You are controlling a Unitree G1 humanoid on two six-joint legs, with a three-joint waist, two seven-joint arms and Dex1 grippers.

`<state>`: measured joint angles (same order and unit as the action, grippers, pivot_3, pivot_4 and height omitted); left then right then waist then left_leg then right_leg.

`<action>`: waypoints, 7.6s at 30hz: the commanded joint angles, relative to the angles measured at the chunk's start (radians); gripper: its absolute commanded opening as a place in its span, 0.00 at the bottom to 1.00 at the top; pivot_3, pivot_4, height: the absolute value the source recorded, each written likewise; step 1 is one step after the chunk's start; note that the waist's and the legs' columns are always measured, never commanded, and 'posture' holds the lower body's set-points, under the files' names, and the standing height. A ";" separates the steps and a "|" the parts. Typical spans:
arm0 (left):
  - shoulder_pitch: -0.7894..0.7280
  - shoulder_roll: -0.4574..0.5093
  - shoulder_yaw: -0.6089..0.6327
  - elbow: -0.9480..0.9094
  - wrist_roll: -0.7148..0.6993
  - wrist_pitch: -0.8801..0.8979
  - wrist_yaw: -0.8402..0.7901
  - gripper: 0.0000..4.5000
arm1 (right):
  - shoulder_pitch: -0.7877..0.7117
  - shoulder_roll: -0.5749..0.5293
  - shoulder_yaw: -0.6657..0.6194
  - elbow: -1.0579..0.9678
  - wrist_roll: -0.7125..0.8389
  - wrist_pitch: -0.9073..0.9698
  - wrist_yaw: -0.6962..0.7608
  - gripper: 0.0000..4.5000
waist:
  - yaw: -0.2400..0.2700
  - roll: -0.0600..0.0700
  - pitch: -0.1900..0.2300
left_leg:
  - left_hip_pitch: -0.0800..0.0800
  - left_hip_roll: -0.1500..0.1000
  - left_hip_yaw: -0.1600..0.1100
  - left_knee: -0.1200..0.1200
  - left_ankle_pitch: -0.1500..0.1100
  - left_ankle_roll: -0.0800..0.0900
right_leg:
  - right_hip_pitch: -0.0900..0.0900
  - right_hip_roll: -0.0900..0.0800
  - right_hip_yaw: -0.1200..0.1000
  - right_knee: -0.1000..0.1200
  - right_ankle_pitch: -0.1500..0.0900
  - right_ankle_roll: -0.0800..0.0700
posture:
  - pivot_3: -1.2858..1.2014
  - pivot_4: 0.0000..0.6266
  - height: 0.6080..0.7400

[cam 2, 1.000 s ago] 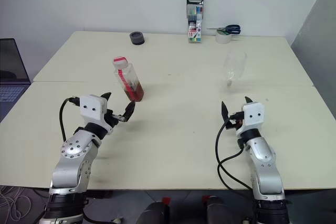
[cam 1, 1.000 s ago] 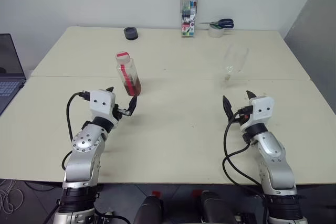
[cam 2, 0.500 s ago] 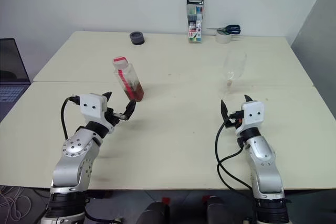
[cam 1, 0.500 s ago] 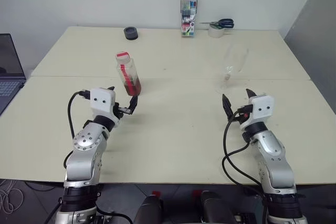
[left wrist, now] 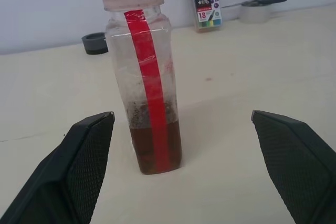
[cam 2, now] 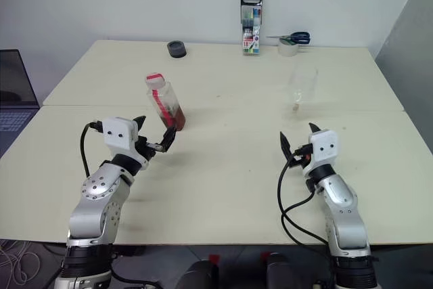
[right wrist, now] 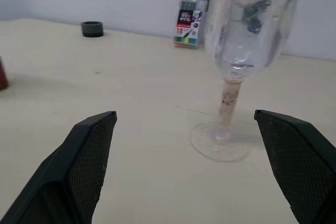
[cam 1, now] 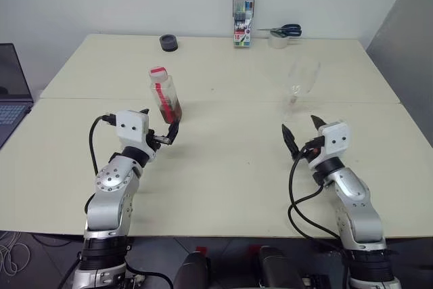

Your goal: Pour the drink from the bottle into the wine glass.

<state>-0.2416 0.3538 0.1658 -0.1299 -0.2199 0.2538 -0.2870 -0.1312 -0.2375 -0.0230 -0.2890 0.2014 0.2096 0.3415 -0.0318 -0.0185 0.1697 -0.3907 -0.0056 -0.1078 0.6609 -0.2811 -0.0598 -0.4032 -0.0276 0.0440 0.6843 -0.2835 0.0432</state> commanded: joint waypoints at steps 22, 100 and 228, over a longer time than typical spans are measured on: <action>-0.218 -0.016 -0.002 0.205 0.009 0.009 0.030 0.99 | -0.176 -0.229 0.062 -0.249 0.369 0.404 0.287 1.00 | 0.000 0.000 0.000 | -0.002 -0.001 -0.001 0.001 0.000 0.000 | 0.000 0.000 -0.001 -0.002 0.000 0.000 | 0.52 0.24 1.00; -0.463 -0.015 -0.223 0.345 -0.119 -0.062 -0.651 0.39 | -0.231 -0.317 -0.050 -0.438 0.455 0.551 0.176 1.00 | -0.002 -0.001 0.000 | -0.005 -0.001 -0.002 0.002 0.000 -0.001 | -0.002 -0.001 -0.003 -0.002 0.000 0.000 | 0.52 0.24 1.00; -0.605 -0.086 -0.313 0.559 -0.046 -0.142 -0.886 0.38 | -0.297 -0.061 0.137 -0.447 0.125 0.634 -0.165 0.94 | -0.018 0.003 0.003 | -0.007 -0.002 -0.003 0.003 0.002 -0.003 | -0.003 -0.001 -0.002 -0.001 0.000 0.000 | 0.52 0.24 1.00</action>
<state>-0.8083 0.2738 -0.1569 0.4455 -0.2624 0.1390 -1.1695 -0.4124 -0.3101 0.0964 -0.7017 0.3515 0.8538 0.2088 -0.0494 -0.0154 0.1724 -0.3981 -0.0078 -0.1108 0.6637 -0.2789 -0.0626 -0.4067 -0.0286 0.0425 0.6836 -0.2833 0.0435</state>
